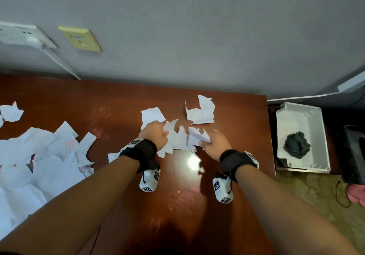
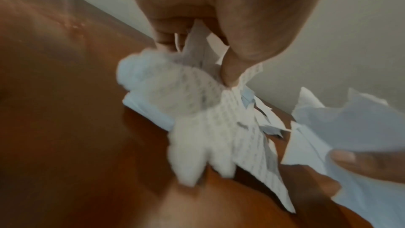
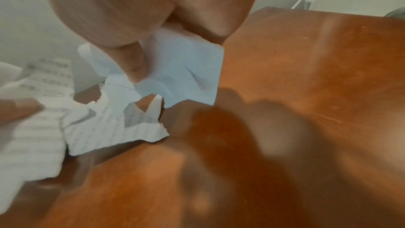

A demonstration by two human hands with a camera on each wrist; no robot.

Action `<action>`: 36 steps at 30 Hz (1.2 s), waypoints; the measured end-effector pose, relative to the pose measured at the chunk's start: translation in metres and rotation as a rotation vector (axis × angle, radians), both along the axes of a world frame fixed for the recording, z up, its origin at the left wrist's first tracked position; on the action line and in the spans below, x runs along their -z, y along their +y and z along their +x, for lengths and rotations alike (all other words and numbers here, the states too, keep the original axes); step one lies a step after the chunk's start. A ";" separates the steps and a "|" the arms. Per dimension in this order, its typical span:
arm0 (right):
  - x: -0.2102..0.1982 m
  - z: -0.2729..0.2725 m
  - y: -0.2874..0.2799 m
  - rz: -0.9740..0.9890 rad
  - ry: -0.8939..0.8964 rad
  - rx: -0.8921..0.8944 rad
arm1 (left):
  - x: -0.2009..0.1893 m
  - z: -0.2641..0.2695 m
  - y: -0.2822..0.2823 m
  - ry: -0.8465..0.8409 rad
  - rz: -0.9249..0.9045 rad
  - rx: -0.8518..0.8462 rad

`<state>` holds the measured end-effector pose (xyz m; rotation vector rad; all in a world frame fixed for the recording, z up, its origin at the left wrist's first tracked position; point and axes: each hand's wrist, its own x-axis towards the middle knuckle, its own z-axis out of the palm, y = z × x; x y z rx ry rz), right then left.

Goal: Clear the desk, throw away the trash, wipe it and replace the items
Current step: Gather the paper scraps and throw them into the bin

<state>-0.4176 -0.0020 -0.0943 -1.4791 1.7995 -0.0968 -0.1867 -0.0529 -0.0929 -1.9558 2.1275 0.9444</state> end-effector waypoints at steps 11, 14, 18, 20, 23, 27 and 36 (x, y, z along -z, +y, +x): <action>0.031 0.053 -0.011 -0.023 0.270 -0.424 | 0.031 0.017 -0.009 -0.155 0.058 -0.029; 0.036 0.063 -0.008 -0.021 0.188 -0.358 | 0.040 0.018 -0.005 -0.165 0.025 -0.022; 0.032 0.066 -0.012 0.063 0.102 -0.275 | 0.045 0.017 -0.008 -0.123 -0.028 -0.080; 0.028 0.064 -0.012 0.109 0.084 -0.236 | 0.043 0.017 -0.011 -0.077 -0.016 -0.153; 0.026 0.064 -0.008 0.137 0.108 -0.239 | 0.040 0.017 -0.015 -0.043 0.053 -0.191; 0.027 0.069 -0.004 0.071 0.165 -0.269 | 0.042 0.017 -0.010 -0.053 0.099 -0.246; 0.027 0.079 -0.005 0.118 0.222 -0.214 | 0.039 0.019 -0.012 -0.133 0.187 -0.102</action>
